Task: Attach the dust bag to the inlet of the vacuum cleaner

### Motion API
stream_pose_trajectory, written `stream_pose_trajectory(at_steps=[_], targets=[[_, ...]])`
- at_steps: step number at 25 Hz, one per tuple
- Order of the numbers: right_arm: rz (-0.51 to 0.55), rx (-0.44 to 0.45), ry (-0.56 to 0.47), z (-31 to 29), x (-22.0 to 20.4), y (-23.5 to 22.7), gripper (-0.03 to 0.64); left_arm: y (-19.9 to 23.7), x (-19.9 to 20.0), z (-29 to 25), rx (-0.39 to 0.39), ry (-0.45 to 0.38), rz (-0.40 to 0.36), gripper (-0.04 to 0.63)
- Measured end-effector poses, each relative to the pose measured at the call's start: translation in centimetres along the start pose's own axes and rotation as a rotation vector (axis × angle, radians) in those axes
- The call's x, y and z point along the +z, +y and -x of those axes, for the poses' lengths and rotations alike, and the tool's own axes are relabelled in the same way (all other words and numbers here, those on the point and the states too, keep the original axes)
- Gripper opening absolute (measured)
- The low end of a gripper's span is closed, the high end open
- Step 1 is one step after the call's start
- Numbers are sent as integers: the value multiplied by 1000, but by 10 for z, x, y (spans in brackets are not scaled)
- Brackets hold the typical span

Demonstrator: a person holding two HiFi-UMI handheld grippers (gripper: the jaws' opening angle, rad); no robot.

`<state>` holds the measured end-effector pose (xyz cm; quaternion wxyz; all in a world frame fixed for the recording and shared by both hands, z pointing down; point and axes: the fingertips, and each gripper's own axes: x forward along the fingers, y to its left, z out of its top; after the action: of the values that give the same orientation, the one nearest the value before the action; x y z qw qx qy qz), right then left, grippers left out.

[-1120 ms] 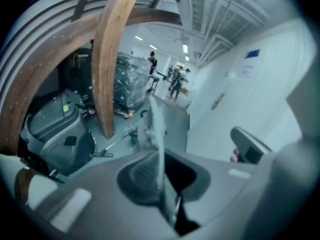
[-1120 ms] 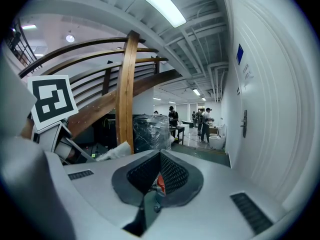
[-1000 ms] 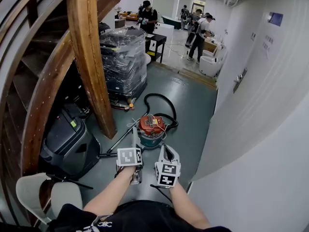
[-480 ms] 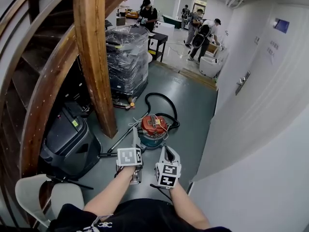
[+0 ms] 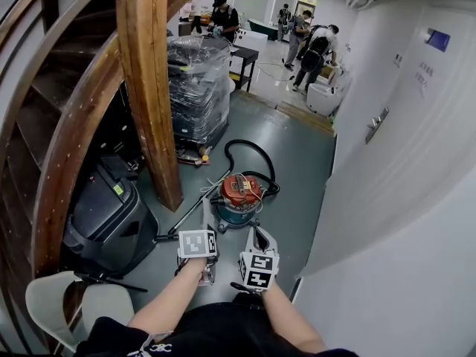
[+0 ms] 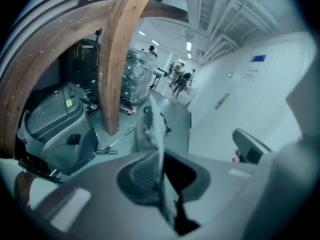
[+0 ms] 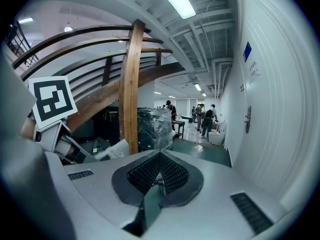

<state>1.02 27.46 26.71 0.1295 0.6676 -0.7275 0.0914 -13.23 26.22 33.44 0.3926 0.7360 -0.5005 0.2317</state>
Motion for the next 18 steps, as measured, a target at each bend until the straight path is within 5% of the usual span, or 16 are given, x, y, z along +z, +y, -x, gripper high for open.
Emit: stream_pose_trajectory(at_steps=[18], targets=[[-20,53,-21,-119,27,-32,-6,8,80,-68,53,-34,23,18]])
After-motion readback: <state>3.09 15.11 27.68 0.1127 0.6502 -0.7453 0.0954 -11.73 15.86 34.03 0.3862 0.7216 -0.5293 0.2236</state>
